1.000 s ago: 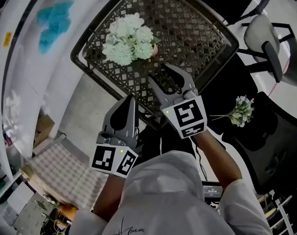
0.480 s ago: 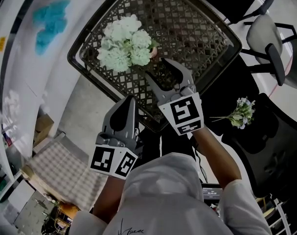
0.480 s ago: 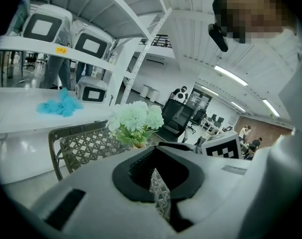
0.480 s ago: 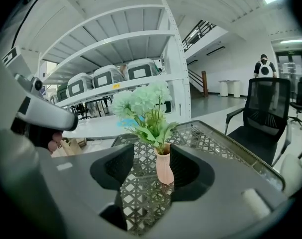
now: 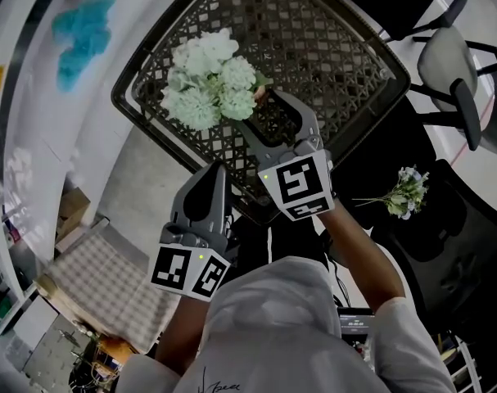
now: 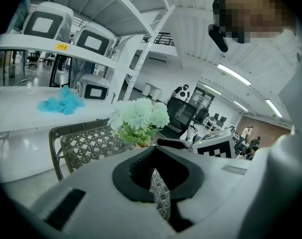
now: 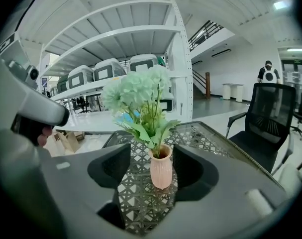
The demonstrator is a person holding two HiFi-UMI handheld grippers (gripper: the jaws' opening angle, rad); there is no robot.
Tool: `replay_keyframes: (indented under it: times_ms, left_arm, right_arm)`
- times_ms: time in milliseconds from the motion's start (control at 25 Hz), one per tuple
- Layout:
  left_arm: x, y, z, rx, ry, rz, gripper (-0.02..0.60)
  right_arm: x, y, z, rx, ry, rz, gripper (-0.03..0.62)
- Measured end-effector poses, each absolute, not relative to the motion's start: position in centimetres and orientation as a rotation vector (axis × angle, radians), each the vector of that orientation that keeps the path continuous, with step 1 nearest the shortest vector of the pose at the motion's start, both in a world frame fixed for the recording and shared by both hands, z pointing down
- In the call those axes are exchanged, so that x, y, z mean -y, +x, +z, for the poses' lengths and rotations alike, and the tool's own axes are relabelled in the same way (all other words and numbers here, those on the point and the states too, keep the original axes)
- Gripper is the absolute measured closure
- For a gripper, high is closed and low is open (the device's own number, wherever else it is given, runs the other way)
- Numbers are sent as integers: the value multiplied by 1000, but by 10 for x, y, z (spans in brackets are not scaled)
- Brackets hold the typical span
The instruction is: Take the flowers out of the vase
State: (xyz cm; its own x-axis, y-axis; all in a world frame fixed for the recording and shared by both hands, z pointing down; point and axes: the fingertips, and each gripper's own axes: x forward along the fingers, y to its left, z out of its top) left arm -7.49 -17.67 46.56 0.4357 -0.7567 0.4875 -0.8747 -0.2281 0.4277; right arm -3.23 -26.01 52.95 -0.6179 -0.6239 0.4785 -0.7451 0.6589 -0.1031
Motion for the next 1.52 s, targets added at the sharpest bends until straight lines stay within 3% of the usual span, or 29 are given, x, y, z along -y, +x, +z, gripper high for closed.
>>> replay_keyframes:
  times_ms: [1040,1520]
  left_arm:
    - [198,-90,490,1393,1950,248,580]
    - [207,-100,495,1401,1939,245,580]
  right_arm:
    - [295,-56,559,2441,1018,276,318]
    - [305,-67,557,2472,1022,215,373]
